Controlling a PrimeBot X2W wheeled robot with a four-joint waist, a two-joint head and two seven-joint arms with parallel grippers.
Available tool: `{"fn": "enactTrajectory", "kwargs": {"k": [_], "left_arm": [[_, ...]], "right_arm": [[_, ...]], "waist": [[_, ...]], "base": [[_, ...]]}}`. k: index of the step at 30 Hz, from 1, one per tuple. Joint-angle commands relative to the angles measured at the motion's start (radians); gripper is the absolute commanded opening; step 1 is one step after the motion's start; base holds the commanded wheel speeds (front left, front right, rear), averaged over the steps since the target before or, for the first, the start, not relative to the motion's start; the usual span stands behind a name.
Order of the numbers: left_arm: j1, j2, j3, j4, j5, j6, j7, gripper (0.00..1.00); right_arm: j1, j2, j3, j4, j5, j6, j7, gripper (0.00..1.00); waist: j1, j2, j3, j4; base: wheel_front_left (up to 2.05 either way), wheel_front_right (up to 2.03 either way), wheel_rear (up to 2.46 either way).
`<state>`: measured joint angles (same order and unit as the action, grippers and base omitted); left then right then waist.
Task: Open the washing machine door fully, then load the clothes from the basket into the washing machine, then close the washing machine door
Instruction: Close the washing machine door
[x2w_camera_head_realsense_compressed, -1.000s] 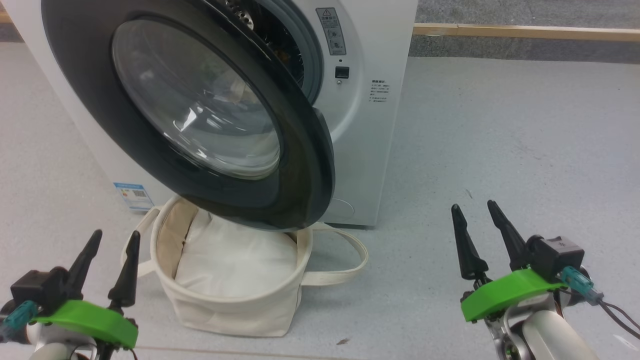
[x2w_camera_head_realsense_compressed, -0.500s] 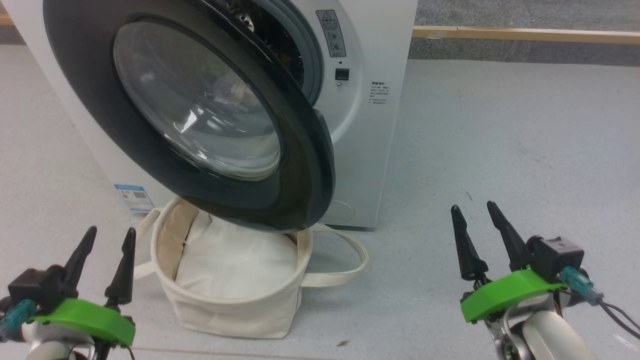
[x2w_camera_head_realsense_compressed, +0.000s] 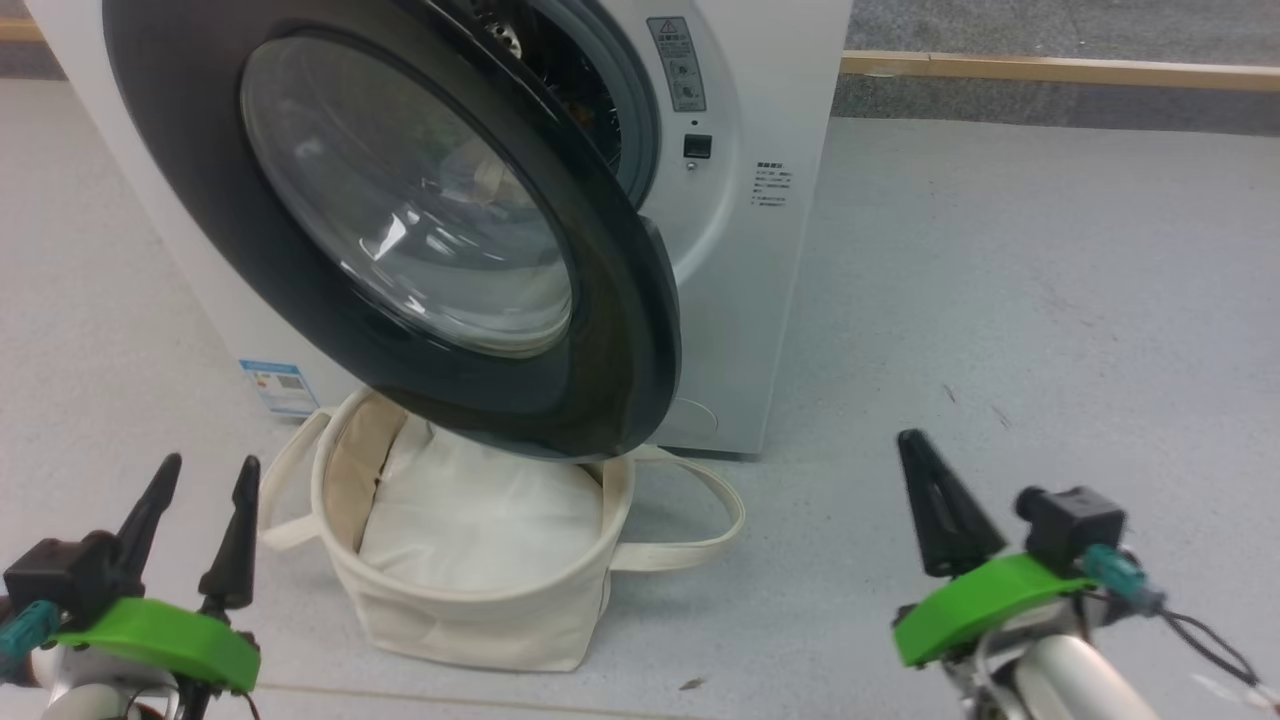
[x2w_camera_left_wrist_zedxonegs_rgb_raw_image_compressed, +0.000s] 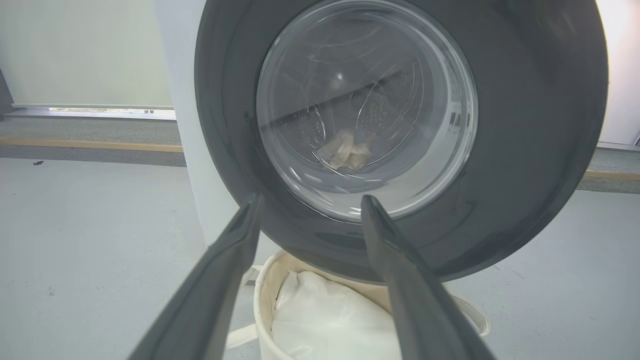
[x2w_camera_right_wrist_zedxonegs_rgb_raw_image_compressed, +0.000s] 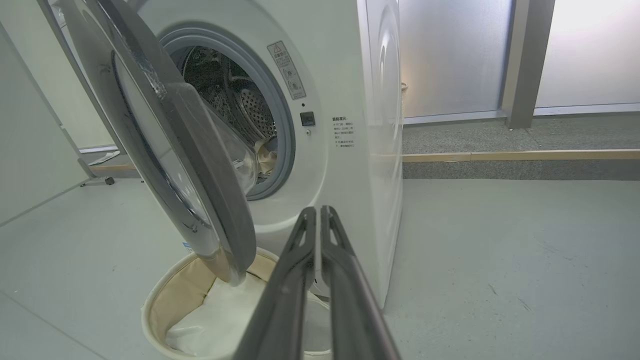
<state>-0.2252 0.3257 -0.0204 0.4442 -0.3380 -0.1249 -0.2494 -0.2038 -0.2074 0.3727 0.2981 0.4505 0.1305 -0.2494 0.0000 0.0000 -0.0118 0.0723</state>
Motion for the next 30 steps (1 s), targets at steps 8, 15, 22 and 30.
{"fn": "enactTrajectory", "kwargs": {"k": [8, 15, 22, 30], "left_arm": [[-0.062, 0.04, 0.047, -0.022, -0.013, -0.006, -0.012, 1.0], [-0.085, 0.044, 0.037, -0.023, -0.01, -0.006, -0.012, 1.0], [-0.112, 0.047, 0.012, -0.029, -0.015, -0.006, -0.012, 1.0], [-0.134, 0.054, -0.003, -0.036, -0.035, -0.006, -0.012, 1.0]], "right_arm": [[-0.153, 0.045, 0.188, 0.016, 0.025, 0.0, -0.012, 0.0], [-0.282, 0.082, 0.299, 0.134, 0.074, 0.0, -0.012, 0.0], [-0.381, 0.096, 0.294, 0.248, 0.082, 0.0, -0.012, 0.0], [-0.453, 0.089, 0.144, 0.363, 0.006, 0.0, -0.012, 0.0]], "waist": [[0.0, 0.0, 0.017, 0.058], [0.0, 0.0, 0.046, 0.138], [0.0, 0.0, 0.078, 0.21], [0.0, 0.0, 0.126, 0.267]], "base": [[0.0, 0.0, 0.0], [0.0, 0.0, 0.0], [0.0, 0.0, 0.0], [0.0, 0.0, 0.0]]}}
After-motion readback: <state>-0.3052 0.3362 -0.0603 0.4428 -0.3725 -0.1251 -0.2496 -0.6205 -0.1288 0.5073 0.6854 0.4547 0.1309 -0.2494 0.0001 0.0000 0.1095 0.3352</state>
